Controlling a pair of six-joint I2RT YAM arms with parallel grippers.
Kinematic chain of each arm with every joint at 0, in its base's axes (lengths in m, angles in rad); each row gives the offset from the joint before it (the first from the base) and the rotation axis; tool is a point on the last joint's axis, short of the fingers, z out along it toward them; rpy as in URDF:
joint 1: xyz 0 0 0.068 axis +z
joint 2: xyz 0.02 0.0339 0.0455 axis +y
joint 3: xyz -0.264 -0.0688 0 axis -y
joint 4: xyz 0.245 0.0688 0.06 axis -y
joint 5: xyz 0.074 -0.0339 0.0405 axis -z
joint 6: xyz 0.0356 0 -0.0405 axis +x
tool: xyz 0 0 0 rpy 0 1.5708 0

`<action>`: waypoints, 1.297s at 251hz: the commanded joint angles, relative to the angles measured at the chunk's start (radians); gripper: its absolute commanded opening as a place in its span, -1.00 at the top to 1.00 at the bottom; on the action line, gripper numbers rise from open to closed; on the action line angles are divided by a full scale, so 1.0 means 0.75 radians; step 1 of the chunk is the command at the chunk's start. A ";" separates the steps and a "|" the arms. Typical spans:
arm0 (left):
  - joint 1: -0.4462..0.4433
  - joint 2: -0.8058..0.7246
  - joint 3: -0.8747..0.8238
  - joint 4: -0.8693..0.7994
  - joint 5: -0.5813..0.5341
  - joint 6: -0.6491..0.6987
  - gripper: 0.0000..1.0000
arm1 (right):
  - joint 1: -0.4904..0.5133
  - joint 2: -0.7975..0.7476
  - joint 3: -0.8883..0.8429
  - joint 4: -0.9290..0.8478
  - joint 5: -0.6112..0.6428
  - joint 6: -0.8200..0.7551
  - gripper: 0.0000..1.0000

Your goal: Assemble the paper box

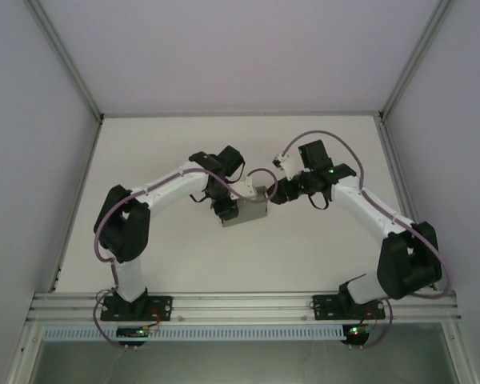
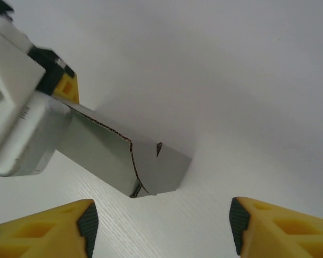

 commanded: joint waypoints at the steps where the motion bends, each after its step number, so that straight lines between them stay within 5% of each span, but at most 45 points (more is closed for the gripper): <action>1: 0.001 0.041 0.011 -0.010 0.022 0.018 0.23 | 0.024 0.049 0.071 0.003 -0.078 -0.015 -0.01; 102: 0.003 0.063 0.037 -0.029 0.014 0.017 0.24 | 0.080 0.105 0.107 0.016 0.050 -0.010 0.36; 158: 0.001 0.062 0.039 -0.004 -0.001 0.015 0.24 | 0.110 0.140 0.128 -0.055 0.092 0.029 0.80; 257: 0.002 0.089 0.058 0.038 -0.032 -0.009 0.19 | 0.233 -0.039 -0.113 0.261 0.449 0.609 0.99; 325: 0.001 0.083 0.048 0.064 -0.033 -0.011 0.15 | 0.255 -0.066 -0.371 0.557 0.445 0.550 1.00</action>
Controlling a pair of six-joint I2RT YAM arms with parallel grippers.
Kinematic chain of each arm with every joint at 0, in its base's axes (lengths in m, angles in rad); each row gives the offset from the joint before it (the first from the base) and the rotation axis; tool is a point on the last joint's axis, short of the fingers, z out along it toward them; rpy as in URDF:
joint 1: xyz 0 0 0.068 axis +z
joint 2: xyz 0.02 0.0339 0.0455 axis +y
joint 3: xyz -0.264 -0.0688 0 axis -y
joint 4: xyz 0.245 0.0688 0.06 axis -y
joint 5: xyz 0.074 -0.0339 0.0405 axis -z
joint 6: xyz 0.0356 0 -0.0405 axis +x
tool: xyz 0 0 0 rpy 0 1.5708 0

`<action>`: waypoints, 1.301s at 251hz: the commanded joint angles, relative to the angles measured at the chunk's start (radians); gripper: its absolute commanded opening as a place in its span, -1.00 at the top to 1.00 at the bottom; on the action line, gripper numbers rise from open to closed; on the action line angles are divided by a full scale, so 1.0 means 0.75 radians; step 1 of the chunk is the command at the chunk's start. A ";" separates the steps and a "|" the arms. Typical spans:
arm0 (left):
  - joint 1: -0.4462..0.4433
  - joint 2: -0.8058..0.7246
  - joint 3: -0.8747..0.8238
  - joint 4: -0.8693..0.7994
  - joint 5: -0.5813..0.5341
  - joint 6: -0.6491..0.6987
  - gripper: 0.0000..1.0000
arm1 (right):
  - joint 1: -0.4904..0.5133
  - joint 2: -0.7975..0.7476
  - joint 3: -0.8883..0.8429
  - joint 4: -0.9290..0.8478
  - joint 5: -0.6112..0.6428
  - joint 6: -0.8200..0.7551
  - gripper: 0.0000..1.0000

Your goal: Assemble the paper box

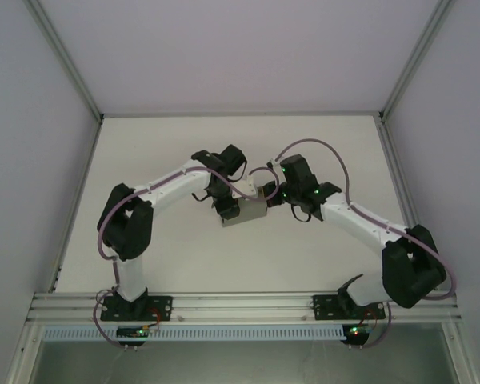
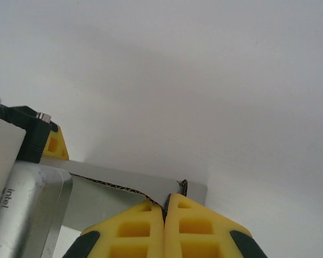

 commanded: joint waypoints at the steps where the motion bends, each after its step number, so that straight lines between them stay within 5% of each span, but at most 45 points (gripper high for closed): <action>1: 0.001 0.047 0.003 0.084 -0.017 0.013 0.14 | 0.014 0.019 -0.123 0.104 0.025 0.013 1.00; 59: 0.002 0.026 -0.005 0.114 -0.027 0.001 -0.02 | 0.033 0.007 -0.255 0.221 0.161 0.060 1.00; 137: 0.001 -0.084 -0.004 0.155 -0.032 -0.056 -0.76 | 0.100 -0.035 -0.172 0.091 0.270 0.074 1.00; 146: 0.002 -0.106 -0.016 0.164 -0.039 -0.072 -1.00 | 0.104 -0.037 -0.156 0.061 0.283 0.081 1.00; 236: 0.043 -0.509 -0.374 0.393 -0.263 -0.448 -0.99 | 0.172 -0.053 -0.078 -0.073 0.424 0.188 1.00; 280: 0.132 -0.616 -0.507 0.417 -0.168 -0.598 -0.36 | 0.202 -0.041 -0.025 -0.150 0.471 0.197 1.00; 326: 0.145 -0.617 -0.527 0.474 -0.092 -0.593 -0.16 | 0.217 -0.020 0.010 -0.182 0.449 0.189 1.00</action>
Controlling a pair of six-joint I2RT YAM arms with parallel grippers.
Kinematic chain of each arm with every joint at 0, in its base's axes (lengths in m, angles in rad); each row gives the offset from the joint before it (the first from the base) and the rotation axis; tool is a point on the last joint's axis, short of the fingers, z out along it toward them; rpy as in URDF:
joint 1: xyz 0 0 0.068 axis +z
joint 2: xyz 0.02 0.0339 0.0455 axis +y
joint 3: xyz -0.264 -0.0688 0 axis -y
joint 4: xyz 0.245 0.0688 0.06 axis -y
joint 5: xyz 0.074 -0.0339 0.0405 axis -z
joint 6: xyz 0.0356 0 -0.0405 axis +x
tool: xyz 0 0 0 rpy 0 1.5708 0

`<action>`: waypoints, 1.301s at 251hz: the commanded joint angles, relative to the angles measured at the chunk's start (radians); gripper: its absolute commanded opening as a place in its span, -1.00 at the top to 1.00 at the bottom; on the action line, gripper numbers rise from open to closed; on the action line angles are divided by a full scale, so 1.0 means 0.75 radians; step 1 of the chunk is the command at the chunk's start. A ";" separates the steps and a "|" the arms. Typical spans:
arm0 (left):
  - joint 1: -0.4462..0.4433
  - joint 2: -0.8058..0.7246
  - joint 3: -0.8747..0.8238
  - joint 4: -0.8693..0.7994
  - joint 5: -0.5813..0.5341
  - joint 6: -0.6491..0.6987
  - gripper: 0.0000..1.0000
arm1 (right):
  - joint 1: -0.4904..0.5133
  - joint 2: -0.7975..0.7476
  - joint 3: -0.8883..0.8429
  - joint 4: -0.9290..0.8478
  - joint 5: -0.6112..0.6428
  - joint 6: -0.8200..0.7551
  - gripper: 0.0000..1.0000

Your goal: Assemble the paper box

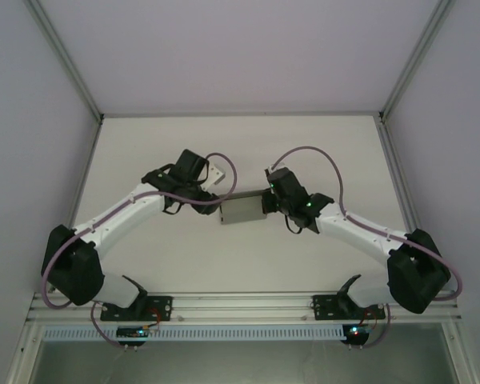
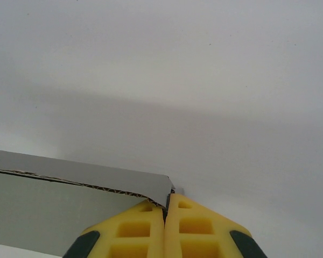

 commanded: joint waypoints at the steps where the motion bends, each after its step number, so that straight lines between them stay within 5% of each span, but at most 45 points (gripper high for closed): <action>1: 0.001 -0.012 0.007 0.064 0.076 -0.047 -0.15 | 0.012 0.029 0.040 -0.127 0.013 0.019 1.00; 61: 0.001 0.044 0.060 0.047 0.128 -0.057 0.64 | 0.026 0.043 0.076 -0.175 0.041 0.022 1.00; 125: 0.001 0.051 0.074 0.034 0.156 -0.200 0.80 | 0.056 0.073 0.123 -0.245 0.150 0.114 1.00; 198: -0.012 0.065 0.087 0.051 0.317 -0.683 1.00 | 0.175 0.171 0.237 -0.468 0.444 0.374 1.00; 326: -0.086 0.033 -0.023 -0.002 0.183 -0.984 1.00 | 0.345 0.212 0.190 -0.522 0.657 0.590 1.00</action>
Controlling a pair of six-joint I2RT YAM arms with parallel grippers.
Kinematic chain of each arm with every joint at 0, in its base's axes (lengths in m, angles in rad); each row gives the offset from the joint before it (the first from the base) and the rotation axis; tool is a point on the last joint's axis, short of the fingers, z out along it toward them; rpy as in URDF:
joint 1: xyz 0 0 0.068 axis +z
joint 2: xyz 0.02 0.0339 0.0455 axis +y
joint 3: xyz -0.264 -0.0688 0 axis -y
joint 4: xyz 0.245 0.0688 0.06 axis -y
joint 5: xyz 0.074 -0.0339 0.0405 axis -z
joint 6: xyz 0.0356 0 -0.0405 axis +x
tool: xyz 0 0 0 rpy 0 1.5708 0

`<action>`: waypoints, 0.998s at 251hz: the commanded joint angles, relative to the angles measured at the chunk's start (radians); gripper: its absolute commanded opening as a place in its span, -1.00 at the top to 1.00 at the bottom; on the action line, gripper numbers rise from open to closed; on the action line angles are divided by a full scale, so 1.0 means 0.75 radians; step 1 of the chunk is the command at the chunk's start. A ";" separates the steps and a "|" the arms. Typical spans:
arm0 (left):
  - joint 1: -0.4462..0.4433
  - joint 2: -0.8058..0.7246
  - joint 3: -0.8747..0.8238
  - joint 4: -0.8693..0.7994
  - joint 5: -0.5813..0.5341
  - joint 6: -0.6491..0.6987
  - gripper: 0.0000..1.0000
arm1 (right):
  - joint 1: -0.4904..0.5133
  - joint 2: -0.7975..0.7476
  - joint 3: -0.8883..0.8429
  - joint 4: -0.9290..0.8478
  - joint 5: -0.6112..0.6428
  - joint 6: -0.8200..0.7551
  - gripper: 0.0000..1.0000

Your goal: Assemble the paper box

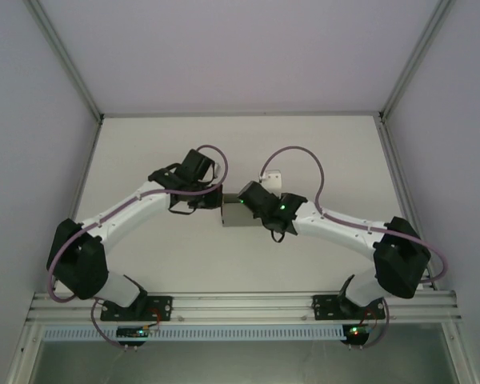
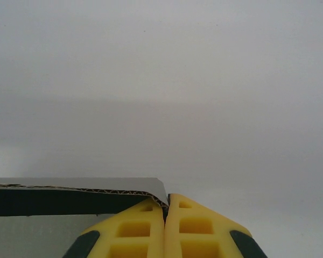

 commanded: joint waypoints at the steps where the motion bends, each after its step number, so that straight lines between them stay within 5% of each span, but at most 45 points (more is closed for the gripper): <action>1: -0.047 -0.031 -0.062 -0.012 -0.022 -0.101 1.00 | 0.043 0.028 -0.043 -0.098 0.065 0.116 1.00; 114: -0.140 -0.112 -0.354 0.156 -0.226 -0.176 1.00 | 0.122 -0.034 -0.211 0.011 0.069 0.138 1.00; 187: -0.142 -0.060 -0.375 0.168 -0.277 -0.199 1.00 | 0.049 -0.228 -0.351 0.276 -0.162 -0.089 0.51; 250: -0.141 -0.054 -0.368 0.157 -0.276 -0.171 1.00 | -0.086 -0.457 -0.409 0.445 -0.462 -0.260 -0.32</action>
